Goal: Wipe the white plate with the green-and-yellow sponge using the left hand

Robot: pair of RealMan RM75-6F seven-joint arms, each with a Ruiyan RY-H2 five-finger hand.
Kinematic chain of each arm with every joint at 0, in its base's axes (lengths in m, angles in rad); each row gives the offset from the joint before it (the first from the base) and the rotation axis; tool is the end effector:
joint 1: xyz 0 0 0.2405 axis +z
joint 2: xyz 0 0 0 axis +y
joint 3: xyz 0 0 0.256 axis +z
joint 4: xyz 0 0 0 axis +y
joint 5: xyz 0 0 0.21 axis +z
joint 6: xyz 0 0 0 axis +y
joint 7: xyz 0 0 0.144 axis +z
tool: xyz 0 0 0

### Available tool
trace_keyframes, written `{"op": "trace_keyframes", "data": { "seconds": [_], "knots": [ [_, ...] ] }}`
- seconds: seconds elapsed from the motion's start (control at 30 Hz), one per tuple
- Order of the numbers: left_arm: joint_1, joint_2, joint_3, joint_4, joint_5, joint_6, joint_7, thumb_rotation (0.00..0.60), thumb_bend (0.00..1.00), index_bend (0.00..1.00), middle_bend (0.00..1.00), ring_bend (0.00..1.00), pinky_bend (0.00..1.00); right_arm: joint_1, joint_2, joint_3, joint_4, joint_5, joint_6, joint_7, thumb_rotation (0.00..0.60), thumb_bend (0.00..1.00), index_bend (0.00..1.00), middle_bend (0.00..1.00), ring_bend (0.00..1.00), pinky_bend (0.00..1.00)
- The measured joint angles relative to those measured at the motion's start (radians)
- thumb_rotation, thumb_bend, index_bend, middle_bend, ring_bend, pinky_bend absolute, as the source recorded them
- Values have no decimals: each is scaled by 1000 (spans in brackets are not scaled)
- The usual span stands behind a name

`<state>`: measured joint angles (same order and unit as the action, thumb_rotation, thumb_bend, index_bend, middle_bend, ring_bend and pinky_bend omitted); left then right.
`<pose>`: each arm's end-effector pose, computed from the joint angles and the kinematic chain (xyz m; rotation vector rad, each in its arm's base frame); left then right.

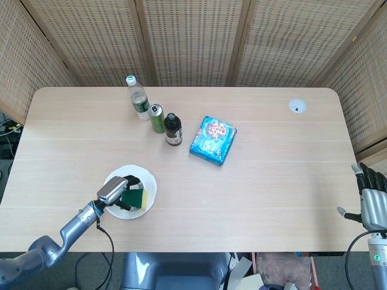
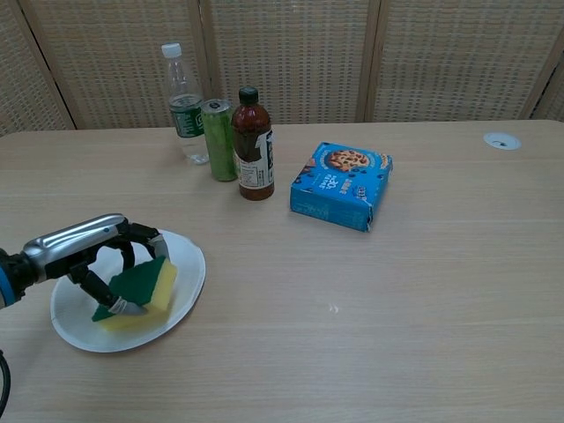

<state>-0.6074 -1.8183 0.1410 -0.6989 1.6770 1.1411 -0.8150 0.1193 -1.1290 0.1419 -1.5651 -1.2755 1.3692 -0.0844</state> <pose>-0.2621 0.3076 -0.0653 -1.9479 -1.3698 -1.1781 -0.3401 -0.2093 0.1718 1.2493 -0.9213 0.7408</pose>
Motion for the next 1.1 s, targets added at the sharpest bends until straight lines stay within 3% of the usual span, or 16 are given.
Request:
{"op": "trace_keyframes", "data": {
  "seconds": [0.37,0.67,0.87,1.1],
  "knots": [
    [3,-38,4,59,11,21,-20,600,32,522,426,310,514,-1,4,1,0,-1,2,8,600,0,0,0,0,0],
    [-32,67,-6,-42,37,74,53,600,32,522,426,310,513,-3,8,-1,-6,-7,5,11,600,0,0,0,0,0],
    [-59,141,13,-122,43,-8,165,600,35,522,426,310,513,-4,9,0,-8,-6,7,12,600,0,0,0,0,0],
    [-79,174,56,-133,52,-120,302,600,49,522,426,310,509,-1,9,1,-6,0,-2,9,600,0,0,0,0,0]
  ]
}}
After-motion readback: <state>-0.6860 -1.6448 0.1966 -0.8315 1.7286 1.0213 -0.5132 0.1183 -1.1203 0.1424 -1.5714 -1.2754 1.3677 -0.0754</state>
